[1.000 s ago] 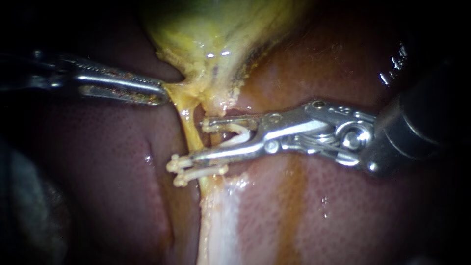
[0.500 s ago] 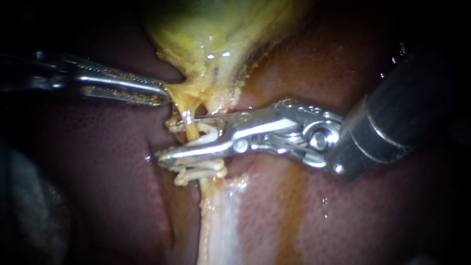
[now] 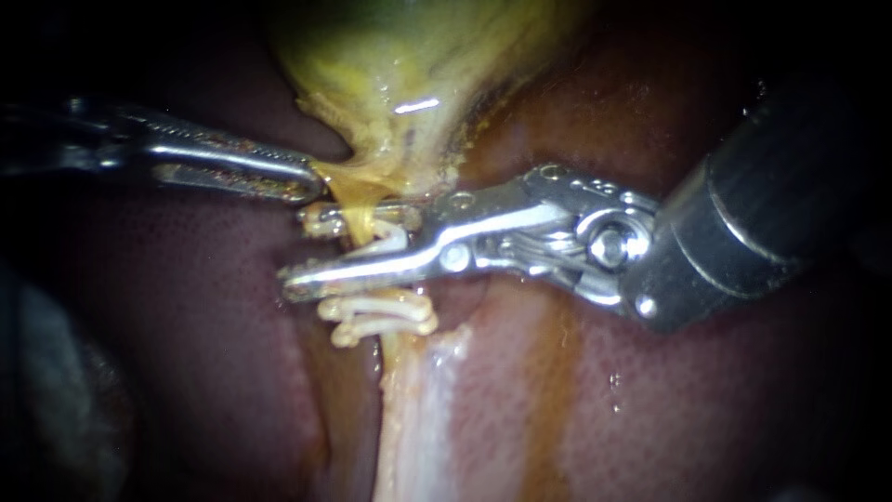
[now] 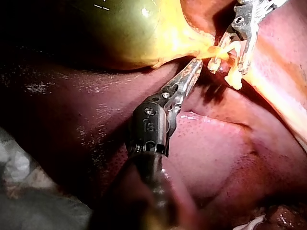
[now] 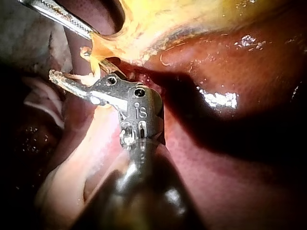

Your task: Clipping third clip left tube

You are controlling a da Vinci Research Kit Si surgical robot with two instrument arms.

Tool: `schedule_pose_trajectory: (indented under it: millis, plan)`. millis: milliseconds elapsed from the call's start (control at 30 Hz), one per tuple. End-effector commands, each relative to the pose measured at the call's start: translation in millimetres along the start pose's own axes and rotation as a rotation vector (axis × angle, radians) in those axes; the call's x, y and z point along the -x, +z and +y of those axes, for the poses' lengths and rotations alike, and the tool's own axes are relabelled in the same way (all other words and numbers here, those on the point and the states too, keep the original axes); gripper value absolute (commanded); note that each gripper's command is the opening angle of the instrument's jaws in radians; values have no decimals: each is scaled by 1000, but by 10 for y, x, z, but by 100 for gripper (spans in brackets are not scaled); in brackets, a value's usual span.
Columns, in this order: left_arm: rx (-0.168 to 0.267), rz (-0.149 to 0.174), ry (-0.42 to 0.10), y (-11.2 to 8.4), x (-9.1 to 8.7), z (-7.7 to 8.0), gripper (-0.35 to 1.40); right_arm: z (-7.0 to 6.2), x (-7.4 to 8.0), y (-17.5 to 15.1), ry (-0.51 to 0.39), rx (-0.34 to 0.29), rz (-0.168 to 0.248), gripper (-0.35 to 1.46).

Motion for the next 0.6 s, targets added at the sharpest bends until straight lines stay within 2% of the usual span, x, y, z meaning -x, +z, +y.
schedule_pose_trajectory:
  millis: [33, 167, 333, 500, 600]
  plan:
    - [0, 0, 0, 0, 0, 0, -35, 0, -2, -1, 2, -2, 2, 44]
    - [0, 0, 0, 0, 0, 0, -35, -2, -7, -5, 5, -4, 3, 36]
    - [0, 0, 0, 0, 0, 0, -35, 0, -9, -9, 59, -6, 5, 22]
    - [0, 0, 0, 0, 0, 0, -35, 3, -7, -16, 100, -6, 0, -5]
    - [0, 0, 0, 0, 0, 0, -35, 4, -6, -21, 153, -7, -2, -28]
